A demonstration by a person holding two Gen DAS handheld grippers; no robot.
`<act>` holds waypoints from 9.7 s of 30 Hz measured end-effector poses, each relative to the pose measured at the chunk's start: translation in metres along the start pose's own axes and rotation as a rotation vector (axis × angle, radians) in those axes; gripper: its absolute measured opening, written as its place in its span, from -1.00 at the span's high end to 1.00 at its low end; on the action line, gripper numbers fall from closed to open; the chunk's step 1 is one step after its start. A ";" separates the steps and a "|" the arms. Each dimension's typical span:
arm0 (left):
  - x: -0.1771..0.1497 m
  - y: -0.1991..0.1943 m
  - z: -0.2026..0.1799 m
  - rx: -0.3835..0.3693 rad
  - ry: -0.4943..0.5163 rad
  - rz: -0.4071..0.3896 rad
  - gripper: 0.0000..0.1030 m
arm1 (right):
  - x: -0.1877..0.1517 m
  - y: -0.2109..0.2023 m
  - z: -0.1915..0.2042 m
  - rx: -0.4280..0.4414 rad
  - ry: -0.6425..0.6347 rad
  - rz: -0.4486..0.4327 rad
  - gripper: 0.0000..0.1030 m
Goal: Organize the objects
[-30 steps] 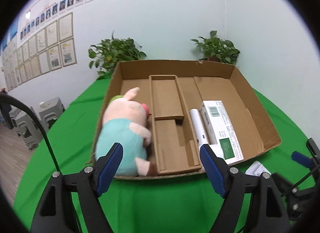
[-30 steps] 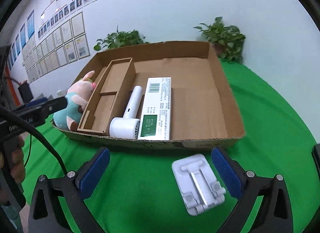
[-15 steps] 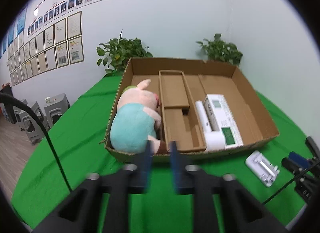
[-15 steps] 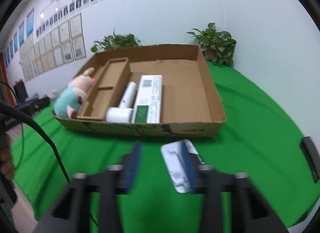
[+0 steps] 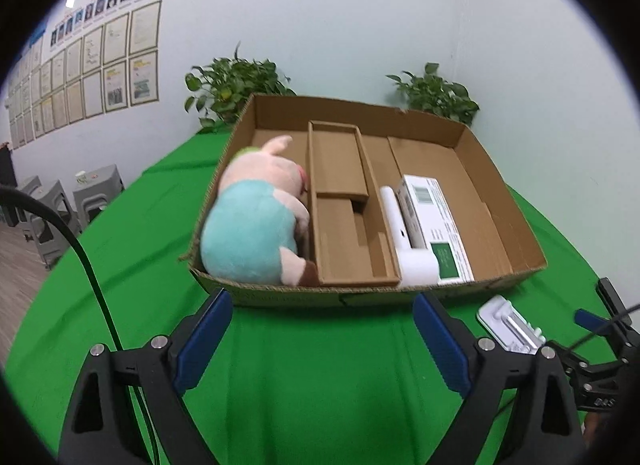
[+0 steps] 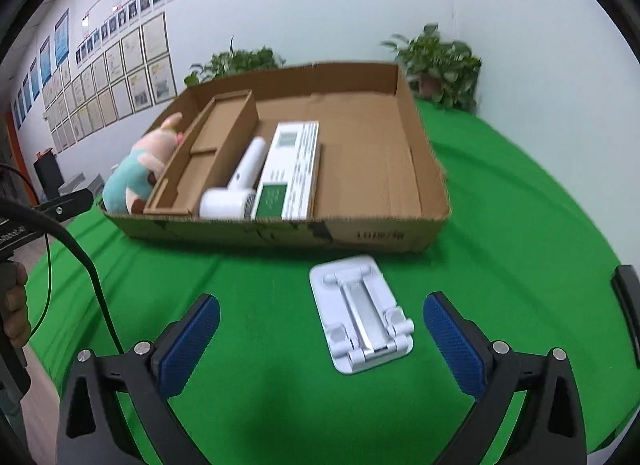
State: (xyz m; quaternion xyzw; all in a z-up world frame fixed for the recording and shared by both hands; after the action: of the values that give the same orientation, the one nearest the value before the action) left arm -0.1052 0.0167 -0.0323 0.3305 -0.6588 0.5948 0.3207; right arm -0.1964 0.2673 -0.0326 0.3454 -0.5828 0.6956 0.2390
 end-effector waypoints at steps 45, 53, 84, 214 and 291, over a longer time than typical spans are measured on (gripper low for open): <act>-0.084 0.078 -0.130 -0.727 -0.087 0.605 -0.24 | -0.067 0.019 0.050 0.237 -0.125 0.218 -0.89; -0.117 0.076 -0.132 -0.733 -0.145 0.698 -0.18 | -0.080 0.028 0.050 0.240 -0.135 0.271 -0.42; -0.122 0.070 -0.125 -0.699 -0.201 0.643 0.79 | -0.089 0.011 0.055 0.263 -0.008 0.250 -0.22; 0.049 0.074 -0.024 0.064 0.054 0.002 -0.58 | 0.096 0.126 -0.018 -0.008 -0.044 0.055 -0.93; 0.004 0.088 0.025 0.236 0.010 -0.059 -0.98 | 0.053 0.110 0.030 -0.189 0.084 -0.119 -1.00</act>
State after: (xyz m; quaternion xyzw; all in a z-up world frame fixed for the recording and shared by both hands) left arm -0.1802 -0.0017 -0.0809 0.3824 -0.5726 0.6600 0.3004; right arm -0.3056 0.2114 -0.0606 0.3259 -0.6139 0.6360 0.3353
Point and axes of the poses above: each gripper's, at about its wrist camera, not at the fingertips, and y roughly the way its jaws point, z to its left, x to its top, the point moved 7 cm from there along y, roughly the way its jaws point, and after that the axes turned 1 degree about x, right-handed, at the moved point
